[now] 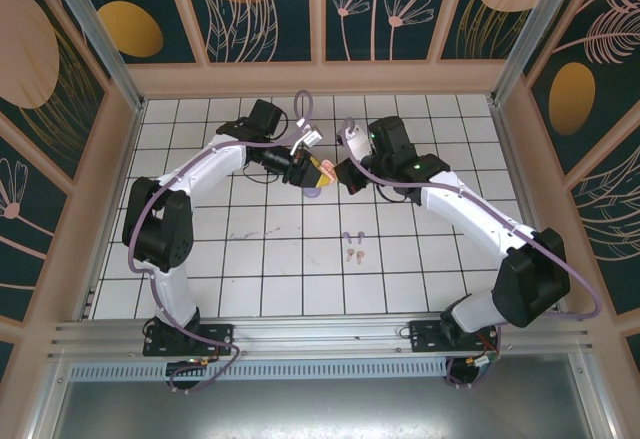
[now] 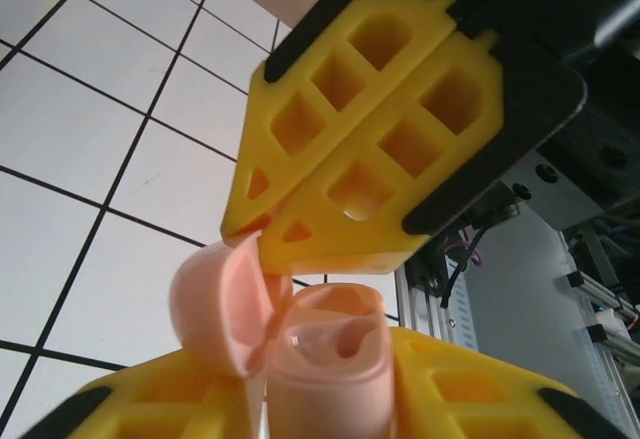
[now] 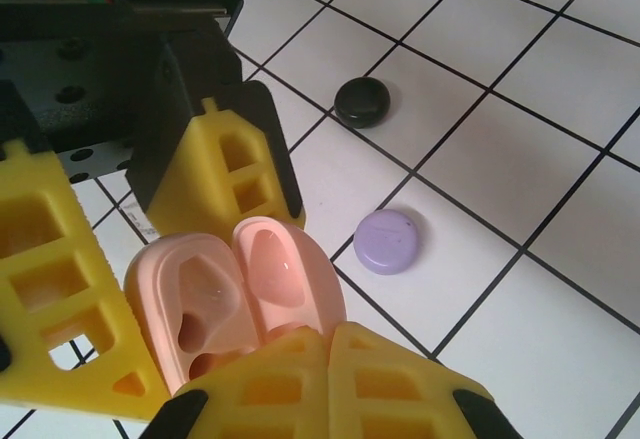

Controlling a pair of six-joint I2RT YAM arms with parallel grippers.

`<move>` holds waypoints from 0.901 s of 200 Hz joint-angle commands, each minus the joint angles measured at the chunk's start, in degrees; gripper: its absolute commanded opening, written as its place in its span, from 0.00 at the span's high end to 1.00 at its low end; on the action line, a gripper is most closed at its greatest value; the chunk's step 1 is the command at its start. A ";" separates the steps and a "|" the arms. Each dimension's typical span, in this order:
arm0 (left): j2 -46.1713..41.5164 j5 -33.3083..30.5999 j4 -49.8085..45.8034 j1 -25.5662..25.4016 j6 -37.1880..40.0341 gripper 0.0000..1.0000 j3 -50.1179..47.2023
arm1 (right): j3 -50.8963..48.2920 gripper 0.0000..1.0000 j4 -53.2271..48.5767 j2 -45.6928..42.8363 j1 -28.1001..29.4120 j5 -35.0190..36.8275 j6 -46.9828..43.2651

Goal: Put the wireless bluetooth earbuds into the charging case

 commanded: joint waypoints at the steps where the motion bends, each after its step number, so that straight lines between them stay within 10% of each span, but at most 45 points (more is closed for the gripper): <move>1: 1.66 1.97 -1.87 -0.01 2.57 0.71 1.83 | 2.32 1.00 1.80 0.29 0.88 -1.16 -0.50; 45: 1.66 2.86 -2.24 -0.01 3.14 0.93 1.76 | 2.74 1.00 1.97 0.32 0.81 -0.04 -0.17; 88: -0.11 2.81 1.01 -0.01 1.73 1.00 0.06 | 2.84 0.61 1.25 -3.25 0.54 2.03 2.04; 180: -19.21 -19.36 54.05 0.15 -28.57 1.00 -23.17 | -8.76 0.43 -0.58 -21.00 0.15 9.56 18.39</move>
